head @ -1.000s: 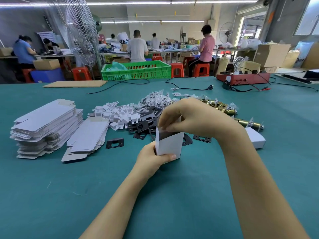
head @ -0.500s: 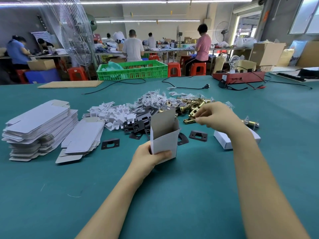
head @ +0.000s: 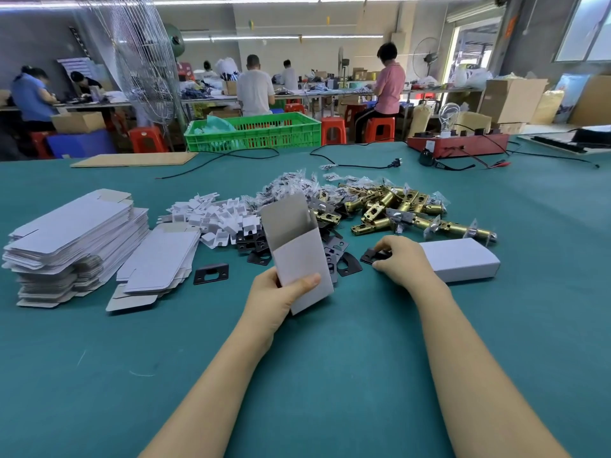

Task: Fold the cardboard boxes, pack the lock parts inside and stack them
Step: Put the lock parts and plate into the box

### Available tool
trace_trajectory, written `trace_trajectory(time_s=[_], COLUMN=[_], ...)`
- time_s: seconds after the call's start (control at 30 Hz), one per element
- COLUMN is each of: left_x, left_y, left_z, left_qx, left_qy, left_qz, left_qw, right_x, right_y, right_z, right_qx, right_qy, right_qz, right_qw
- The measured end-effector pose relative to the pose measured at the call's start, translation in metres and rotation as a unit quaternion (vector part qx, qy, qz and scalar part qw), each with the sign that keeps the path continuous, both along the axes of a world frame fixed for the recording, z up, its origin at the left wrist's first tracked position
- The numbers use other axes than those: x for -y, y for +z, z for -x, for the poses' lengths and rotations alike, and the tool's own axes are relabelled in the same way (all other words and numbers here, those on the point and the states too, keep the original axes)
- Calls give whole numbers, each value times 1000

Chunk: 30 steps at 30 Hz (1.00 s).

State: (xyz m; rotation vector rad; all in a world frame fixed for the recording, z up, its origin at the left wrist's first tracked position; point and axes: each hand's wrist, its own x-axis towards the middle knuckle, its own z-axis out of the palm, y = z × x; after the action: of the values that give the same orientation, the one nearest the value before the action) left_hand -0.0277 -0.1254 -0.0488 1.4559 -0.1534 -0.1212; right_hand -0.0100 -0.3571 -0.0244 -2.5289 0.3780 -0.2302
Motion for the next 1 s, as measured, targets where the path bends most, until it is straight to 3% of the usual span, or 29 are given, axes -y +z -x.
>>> trace_trajectory(time_s=[0.17, 0.43, 0.6, 0.67, 0.77, 1.0], left_x=[2, 2, 2, 2, 2, 2], left_y=[-2, -2, -1, -2, -3, -2], left_z=[1, 0, 0, 1, 1, 2], left_qx=[34, 38, 37, 37, 40, 38], left_qy=[-20, -16, -17, -17, -20, -25], left_qz=[-59, -65, -70, -70, -77, -94], left_qw=[997, 997, 997, 997, 996, 995], right_x=[-2, -7, -3, -2, -1, 7], right_y=[0, 5, 5, 9, 21, 52], right_z=[-1, -2, -1, 0, 4, 19], right_qx=[-3, 51, 54, 79, 105, 103], right_qy=[2, 25, 7, -16, -27, 38], right_qz=[-13, -31, -140, -220, -386, -510], right_qw=[1000, 998, 989, 972, 916, 853])
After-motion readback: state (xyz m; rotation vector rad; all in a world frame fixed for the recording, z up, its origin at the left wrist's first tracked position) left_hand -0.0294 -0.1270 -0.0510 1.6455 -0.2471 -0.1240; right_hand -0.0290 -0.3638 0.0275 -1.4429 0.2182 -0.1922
